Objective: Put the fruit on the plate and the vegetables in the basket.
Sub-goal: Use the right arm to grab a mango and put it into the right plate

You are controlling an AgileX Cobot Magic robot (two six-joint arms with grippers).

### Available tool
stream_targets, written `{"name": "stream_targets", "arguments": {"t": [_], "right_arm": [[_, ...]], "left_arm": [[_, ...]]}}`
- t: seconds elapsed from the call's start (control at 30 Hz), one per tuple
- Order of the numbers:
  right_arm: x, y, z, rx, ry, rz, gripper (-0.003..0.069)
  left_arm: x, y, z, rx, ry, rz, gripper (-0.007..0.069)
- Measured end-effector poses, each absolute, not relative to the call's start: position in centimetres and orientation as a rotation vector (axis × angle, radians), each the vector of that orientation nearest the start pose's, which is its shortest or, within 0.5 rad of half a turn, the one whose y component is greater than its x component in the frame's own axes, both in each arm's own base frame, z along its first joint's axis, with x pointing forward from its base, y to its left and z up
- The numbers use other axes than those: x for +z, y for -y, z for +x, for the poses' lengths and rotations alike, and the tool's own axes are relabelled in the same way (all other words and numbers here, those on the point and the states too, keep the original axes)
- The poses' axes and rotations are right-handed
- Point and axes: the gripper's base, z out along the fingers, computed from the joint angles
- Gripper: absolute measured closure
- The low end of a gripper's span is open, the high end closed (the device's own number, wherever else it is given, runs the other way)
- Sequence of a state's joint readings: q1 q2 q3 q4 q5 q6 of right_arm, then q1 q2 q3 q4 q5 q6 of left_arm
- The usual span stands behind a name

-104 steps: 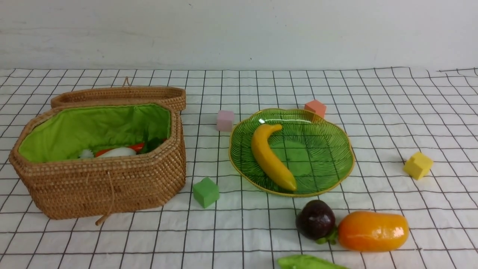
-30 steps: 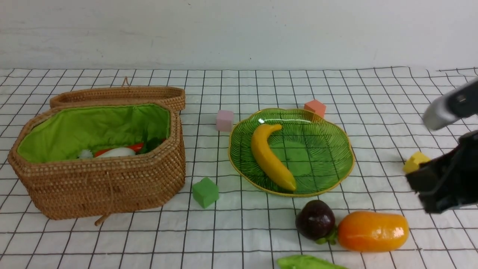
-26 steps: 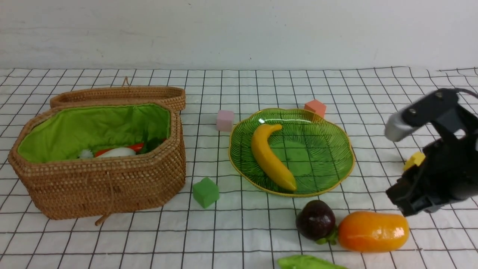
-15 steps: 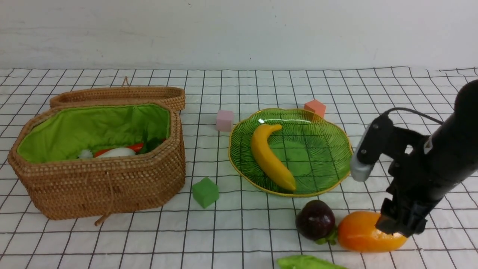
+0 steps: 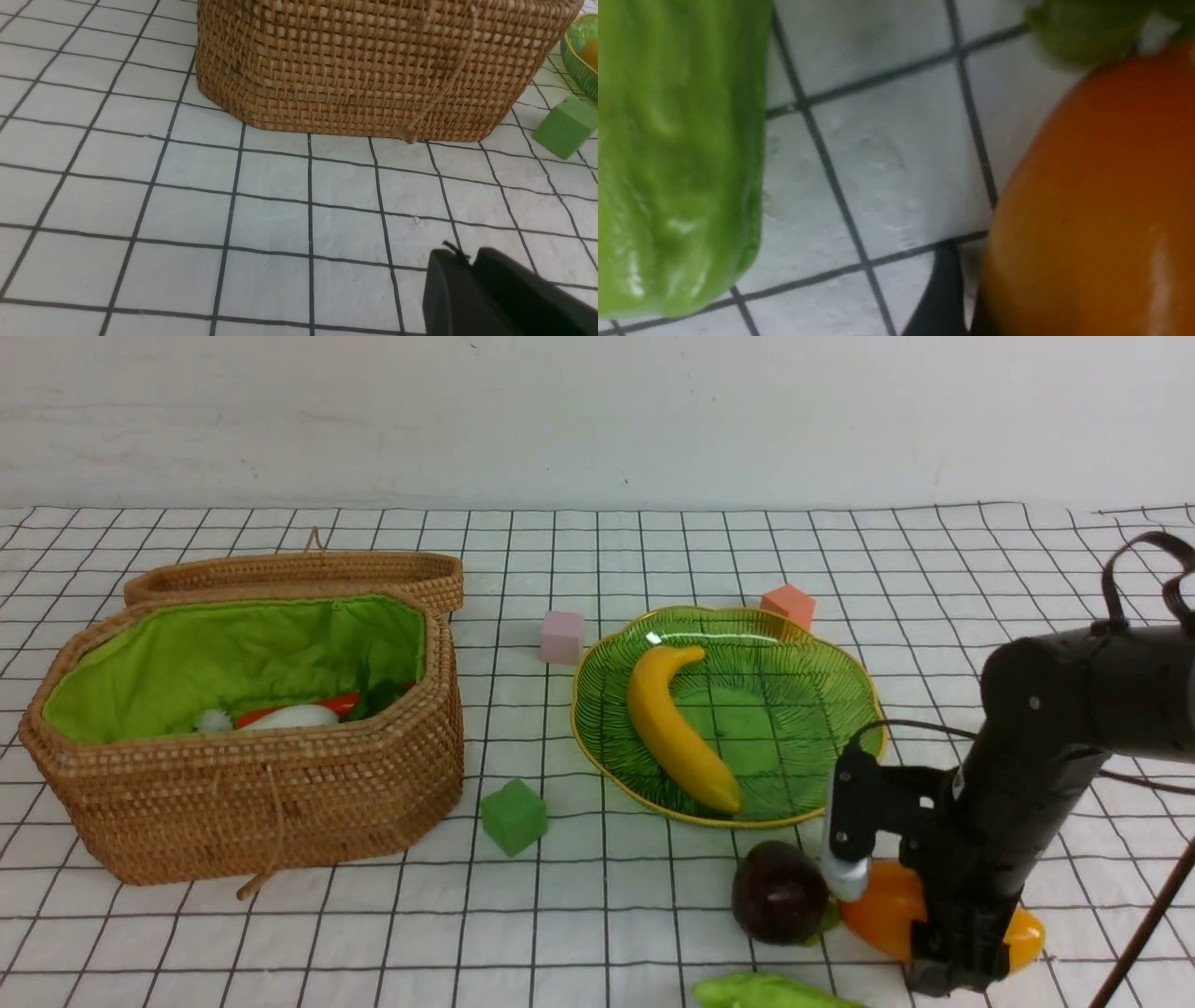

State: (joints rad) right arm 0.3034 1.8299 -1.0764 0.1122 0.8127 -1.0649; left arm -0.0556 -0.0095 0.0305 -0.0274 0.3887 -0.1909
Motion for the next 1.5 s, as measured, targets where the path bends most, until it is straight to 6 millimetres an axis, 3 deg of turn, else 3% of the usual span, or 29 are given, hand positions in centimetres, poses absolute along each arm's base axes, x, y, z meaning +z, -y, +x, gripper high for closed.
{"name": "stream_targets", "arguments": {"t": [0.07,0.17,0.3,0.4,0.43,0.47,0.57,0.6,0.7,0.8,0.83,0.97,1.07,1.13,1.23,1.37,1.43,1.47,1.5], "right_arm": [[16.0,-10.5,31.0,0.090,-2.434,-1.844,0.0144],[16.6,-10.5,30.7,0.133,-2.470,-1.878,0.0139],[19.5,-10.7,31.2,0.119,-2.442,-1.845,0.0139],[25.2,-11.4,32.4,0.080,-2.365,-1.666,0.0139],[25.3,-11.4,32.4,0.084,-2.363,-1.662,0.0139],[27.9,-12.1,33.5,0.103,-2.325,-1.512,0.0139],[30.4,-13.1,35.1,0.172,-2.280,-1.263,0.0139],[31.1,-13.9,36.7,0.237,-2.254,-1.066,0.0139],[30.1,-14.7,39.6,0.290,-2.231,-0.807,0.0139],[26.1,-15.1,42.1,0.288,-2.275,-0.670,0.0139],[23.7,-15.1,43.0,0.282,-2.322,-0.644,0.0139],[18.7,-15.3,43.9,0.282,-2.439,-0.629,0.0139],[17.3,-15.4,44.1,0.285,-2.471,-0.619,0.0139],[17.2,-15.4,44.1,0.288,-2.477,-0.610,0.0133],[17.6,-15.4,43.9,0.311,-2.485,-0.580,0.0019],[19.8,-15.3,43.3,0.325,-2.471,-0.587,-0.0020],[22.8,-15.1,42.2,0.332,-2.453,-0.615,-0.0014],[23.1,-15.0,42.1,0.331,-2.452,-0.620,-0.0013],[25.7,-14.6,40.7,0.342,-2.452,-0.650,-0.0002]], "left_arm": [[16.9,0.4,5.2,-0.195,-1.892,-0.145,0.0564],[16.9,0.4,5.2,-0.195,-1.892,-0.145,0.0562],[16.9,0.4,5.2,-0.195,-1.892,-0.145,0.0554],[16.9,0.4,5.2,-0.195,-1.892,-0.145,0.0550],[16.9,0.4,5.2,-0.195,-1.892,-0.145,0.0549],[16.9,0.4,5.2,-0.194,-1.892,-0.144,0.0548],[16.9,0.4,5.2,-0.194,-1.892,-0.144,0.0547],[16.9,0.4,5.2,-0.194,-1.892,-0.144,0.0547],[16.9,0.4,5.2,-0.194,-1.892,-0.144,0.0547],[16.9,0.4,5.2,-0.194,-1.892,-0.144,0.0547],[16.9,0.4,5.2,-0.194,-1.892,-0.144,0.0546],[16.9,0.4,5.2,-0.194,-1.892,-0.144,0.0544],[16.9,0.4,5.2,-0.194,-1.892,-0.144,0.0543],[16.9,0.4,5.2,-0.194,-1.892,-0.144,0.0541],[16.9,0.4,5.2,-0.194,-1.892,-0.144,0.0537],[16.9,0.4,5.2,-0.194,-1.892,-0.144,0.0535],[16.9,0.4,5.2,-0.194,-1.892,-0.143,0.0535],[16.9,0.4,5.2,-0.194,-1.892,-0.143,0.0535],[16.9,0.4,5.2,-0.194,-1.892,-0.143,0.0533]]}}
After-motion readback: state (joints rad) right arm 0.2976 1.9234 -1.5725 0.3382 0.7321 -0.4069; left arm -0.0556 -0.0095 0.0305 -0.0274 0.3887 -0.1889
